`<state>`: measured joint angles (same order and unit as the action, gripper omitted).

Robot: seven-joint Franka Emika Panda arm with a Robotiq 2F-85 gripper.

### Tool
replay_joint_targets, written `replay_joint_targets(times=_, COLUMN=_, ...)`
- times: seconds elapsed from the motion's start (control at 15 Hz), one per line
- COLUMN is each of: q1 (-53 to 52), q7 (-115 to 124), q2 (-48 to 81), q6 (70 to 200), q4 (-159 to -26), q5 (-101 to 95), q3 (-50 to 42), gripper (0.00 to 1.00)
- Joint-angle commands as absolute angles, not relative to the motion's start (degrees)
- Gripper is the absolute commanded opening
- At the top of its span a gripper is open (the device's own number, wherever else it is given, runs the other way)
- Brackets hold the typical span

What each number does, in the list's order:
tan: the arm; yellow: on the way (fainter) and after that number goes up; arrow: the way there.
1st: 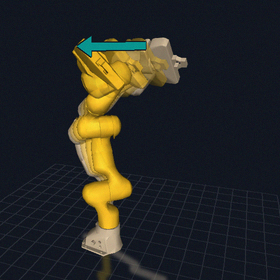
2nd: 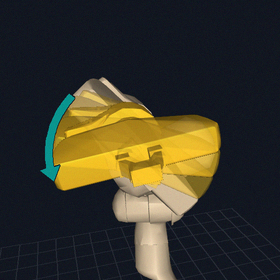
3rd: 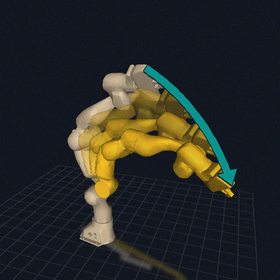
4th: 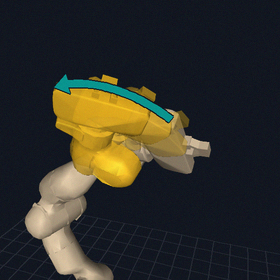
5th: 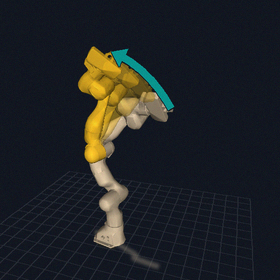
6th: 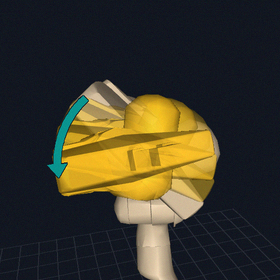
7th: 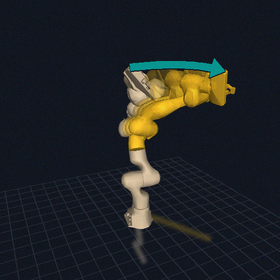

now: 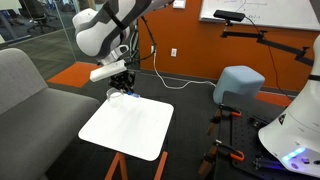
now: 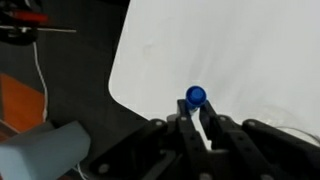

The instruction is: Remove the marker out of the cup and put it on the table

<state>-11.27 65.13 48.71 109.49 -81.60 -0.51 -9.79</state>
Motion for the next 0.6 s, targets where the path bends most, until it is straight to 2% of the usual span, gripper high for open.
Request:
replay_joint_targets(times=0.0, q1=-13.5, q7=72.4, q2=46.2, q6=120.3, q4=-91.0, q5=-4.2, q3=-12.0, gripper=0.05)
replay_joint_targets(times=0.53, q1=-10.3, q7=73.0, q2=49.4, q6=130.9, q4=-97.7, q5=-0.2, q3=-10.3, gripper=0.05)
